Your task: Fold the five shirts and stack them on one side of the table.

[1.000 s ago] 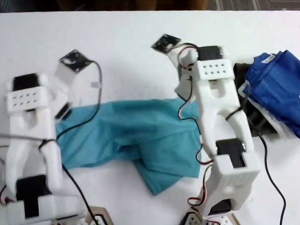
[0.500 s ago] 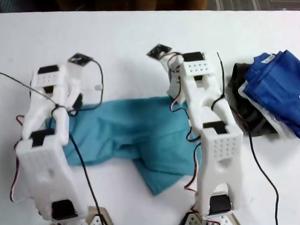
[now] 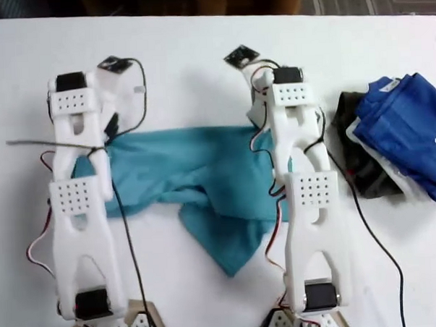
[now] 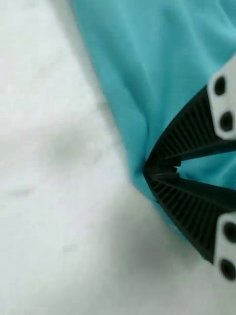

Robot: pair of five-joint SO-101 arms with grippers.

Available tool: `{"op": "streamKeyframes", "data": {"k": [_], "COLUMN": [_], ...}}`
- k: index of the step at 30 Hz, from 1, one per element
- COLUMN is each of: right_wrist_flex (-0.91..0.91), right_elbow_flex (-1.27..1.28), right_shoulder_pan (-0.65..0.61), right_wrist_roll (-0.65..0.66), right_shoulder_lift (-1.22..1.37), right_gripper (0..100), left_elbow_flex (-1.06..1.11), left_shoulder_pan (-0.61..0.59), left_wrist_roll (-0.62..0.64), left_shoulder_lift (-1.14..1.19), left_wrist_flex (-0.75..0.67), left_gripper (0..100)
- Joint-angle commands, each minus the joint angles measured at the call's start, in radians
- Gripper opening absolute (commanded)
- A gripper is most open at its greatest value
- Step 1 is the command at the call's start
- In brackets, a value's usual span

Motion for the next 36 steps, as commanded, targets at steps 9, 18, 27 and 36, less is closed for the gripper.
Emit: {"op": "streamKeyframes", "data": {"k": [9, 18, 27, 36], "right_wrist_flex": [0.280, 0.280, 0.277, 0.272], "right_elbow_flex": [-0.397, -0.199, 0.605, 1.200], "right_shoulder_pan": [0.010, 0.005, -0.125, -0.228], "right_wrist_roll": [-0.020, -0.020, 0.075, 0.126], "right_shoulder_lift": [0.002, -0.211, -0.708, -1.021], "right_gripper": [1.8, 1.8, 1.8, 2.2], "left_elbow_flex": [-0.372, -0.097, 0.794, 1.156], "left_shoulder_pan": [-0.087, -0.198, -0.173, -0.109], "left_wrist_roll": [0.040, -0.006, -0.195, -0.235], "left_shoulder_lift": [0.041, -0.278, -0.798, -0.878], "left_wrist_flex": [0.068, 0.071, 0.061, -0.184], "left_gripper": [2, 3, 3, 3]}}
